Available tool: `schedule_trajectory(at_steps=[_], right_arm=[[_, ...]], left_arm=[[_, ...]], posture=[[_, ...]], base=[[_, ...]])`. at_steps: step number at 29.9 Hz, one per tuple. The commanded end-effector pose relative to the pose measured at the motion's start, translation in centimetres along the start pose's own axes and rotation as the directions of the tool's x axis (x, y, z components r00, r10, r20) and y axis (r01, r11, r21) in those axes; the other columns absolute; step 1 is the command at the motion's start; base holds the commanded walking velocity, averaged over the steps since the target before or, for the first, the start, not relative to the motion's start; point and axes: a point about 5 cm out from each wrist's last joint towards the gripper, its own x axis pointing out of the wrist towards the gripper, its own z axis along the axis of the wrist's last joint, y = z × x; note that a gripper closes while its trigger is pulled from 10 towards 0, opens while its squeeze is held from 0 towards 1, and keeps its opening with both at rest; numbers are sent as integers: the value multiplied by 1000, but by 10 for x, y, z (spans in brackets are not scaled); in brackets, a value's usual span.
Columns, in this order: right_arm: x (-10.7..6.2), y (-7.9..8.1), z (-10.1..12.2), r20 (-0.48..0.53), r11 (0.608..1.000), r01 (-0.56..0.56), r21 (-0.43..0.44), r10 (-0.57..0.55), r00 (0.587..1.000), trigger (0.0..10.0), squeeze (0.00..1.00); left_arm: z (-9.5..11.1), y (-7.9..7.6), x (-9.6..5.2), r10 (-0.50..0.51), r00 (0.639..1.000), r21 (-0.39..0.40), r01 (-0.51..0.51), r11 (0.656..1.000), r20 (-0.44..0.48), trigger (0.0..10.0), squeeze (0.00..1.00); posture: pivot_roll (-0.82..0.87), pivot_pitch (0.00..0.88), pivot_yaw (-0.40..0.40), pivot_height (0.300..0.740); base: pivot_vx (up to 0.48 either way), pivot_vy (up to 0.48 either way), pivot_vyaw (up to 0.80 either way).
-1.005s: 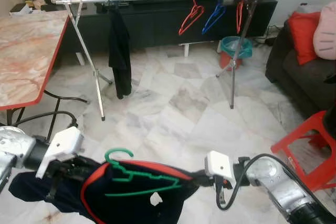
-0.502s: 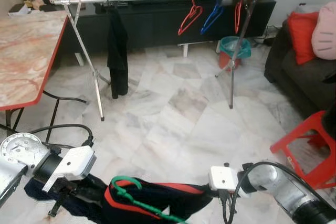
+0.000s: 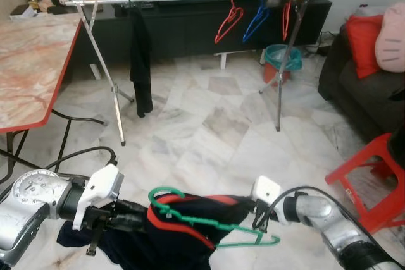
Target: Hang hanger
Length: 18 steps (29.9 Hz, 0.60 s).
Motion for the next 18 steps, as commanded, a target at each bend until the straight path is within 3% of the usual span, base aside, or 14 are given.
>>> schedule_trajectory(at_steps=[1,10,12,13,14,15,16,17,18], right_arm=[[-6,-1,-9,-14,998,21,53,-20,1000,10000,1000],[-8,-5,-9,6,998,25,64,-25,1000,10000,1000],[-10,-9,-8,12,997,67,48,-68,998,10000,1000],[-13,-15,-8,21,990,122,69,-124,992,10000,788],[-13,-15,-8,21,990,122,69,-124,992,10000,788],[-17,-29,-6,27,961,267,71,-270,963,10000,0],[-19,-34,-5,24,943,325,75,-328,944,10000,0],[-25,-45,-4,15,891,448,77,-450,893,10000,0],[-25,-45,-4,15,891,448,77,-450,893,10000,0]], left_arm=[[12,0,-2,1,999,45,-2,999,37,10000,0],[12,-1,-3,-14,1000,42,14,999,5,10000,0],[13,1,-2,0,1000,43,-1,999,15,10000,0],[11,1,-1,14,1000,38,-14,999,14,10000,0],[11,1,-1,14,1000,38,-14,999,14,10000,0],[6,0,1,30,1000,30,-30,999,2,10000,0],[4,0,2,37,999,28,-37,999,-2,10000,0],[-4,1,6,71,997,37,-69,997,-36,10000,0],[-4,1,6,71,997,37,-69,997,-36,10000,0]], posture=[[-37,24,-3,740],[-37,30,-3,740],[-38,33,-3,740],[-39,32,-4,740],[-39,32,-4,740],[-39,34,-4,740],[-39,34,-4,740],[-40,37,-4,740],[-40,37,-4,740]], base=[[0,0,0],[0,0,0],[0,0,0],[0,0,0],[0,0,0],[0,0,0],[0,0,0],[0,0,0],[0,0,0]])
